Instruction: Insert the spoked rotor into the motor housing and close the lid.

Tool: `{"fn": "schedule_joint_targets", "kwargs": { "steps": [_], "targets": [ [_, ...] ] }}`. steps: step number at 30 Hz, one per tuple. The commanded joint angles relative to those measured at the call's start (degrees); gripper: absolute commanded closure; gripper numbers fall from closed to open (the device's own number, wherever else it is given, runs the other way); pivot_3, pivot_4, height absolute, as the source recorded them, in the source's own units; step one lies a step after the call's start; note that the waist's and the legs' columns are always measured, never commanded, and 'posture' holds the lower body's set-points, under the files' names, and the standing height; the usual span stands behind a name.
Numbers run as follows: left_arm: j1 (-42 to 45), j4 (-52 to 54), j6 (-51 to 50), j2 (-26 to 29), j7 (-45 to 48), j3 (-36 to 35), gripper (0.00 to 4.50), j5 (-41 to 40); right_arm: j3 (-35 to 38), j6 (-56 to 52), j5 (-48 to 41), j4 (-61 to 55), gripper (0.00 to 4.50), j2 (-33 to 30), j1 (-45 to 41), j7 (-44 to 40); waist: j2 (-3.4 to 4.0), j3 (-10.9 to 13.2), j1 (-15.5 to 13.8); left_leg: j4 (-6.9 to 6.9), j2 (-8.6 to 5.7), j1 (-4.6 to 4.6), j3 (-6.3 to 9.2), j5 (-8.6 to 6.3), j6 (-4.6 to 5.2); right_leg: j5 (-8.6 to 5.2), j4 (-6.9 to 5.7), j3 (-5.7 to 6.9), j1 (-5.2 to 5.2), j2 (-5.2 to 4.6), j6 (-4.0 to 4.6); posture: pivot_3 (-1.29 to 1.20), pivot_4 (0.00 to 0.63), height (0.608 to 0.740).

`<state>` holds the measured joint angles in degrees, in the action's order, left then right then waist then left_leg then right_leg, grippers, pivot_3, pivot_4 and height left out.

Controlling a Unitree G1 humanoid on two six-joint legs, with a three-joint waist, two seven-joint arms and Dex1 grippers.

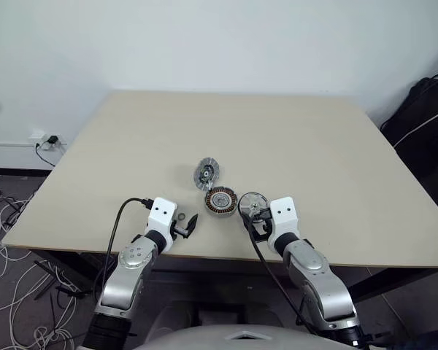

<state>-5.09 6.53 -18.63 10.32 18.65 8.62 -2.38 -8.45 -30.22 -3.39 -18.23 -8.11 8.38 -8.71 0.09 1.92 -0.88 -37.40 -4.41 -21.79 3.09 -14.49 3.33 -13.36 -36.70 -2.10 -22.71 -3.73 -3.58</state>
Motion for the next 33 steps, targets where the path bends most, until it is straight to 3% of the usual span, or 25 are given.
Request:
{"fn": "schedule_joint_targets", "kwargs": {
  "steps": [1, 21, 33],
  "targets": [
    [1.1, 1.2, 0.1, -0.3, -0.4, 0.0, 0.01, -0.1, 0.5, 1.0, 0.0, -0.8, 0.01, 0.4, -0.7, 0.2, 0.0, 0.0, 0.0, 0.0, 0.0, 0.0, 0.0, 0.0, 0.0, 0.0, 0.0, 0.0, 0.0, 0.0, 0.0, 0.0, 0.0, 0.74],
    [1.2, 0.3, -0.4, -0.6, -1.5, 0.1, 0.01, 0.2, 0.5, 1.6, 0.3, -0.1, 0.01, 1.1, -0.6, 0.4, 0.0, 0.0, 0.0, 0.0, 0.0, 0.0, 0.0, 0.0, 0.0, 0.0, 0.0, 0.0, 0.0, 0.0, 0.0, 0.0, 0.0, 0.74],
    [7.0, -7.9, -5.4, -1.0, -3.7, 1.4, 0.01, 3.0, 0.8, 1.6, 0.4, -0.1, 0.01, 1.5, -0.8, 0.7, -0.01, 0.0, 0.0, 0.0, 0.0, 0.0, 0.0, 0.0, 0.0, 0.02, -0.01, 0.15, -0.02, 0.03, -0.03, 0.0, 0.0, 0.74]
  ]
}}
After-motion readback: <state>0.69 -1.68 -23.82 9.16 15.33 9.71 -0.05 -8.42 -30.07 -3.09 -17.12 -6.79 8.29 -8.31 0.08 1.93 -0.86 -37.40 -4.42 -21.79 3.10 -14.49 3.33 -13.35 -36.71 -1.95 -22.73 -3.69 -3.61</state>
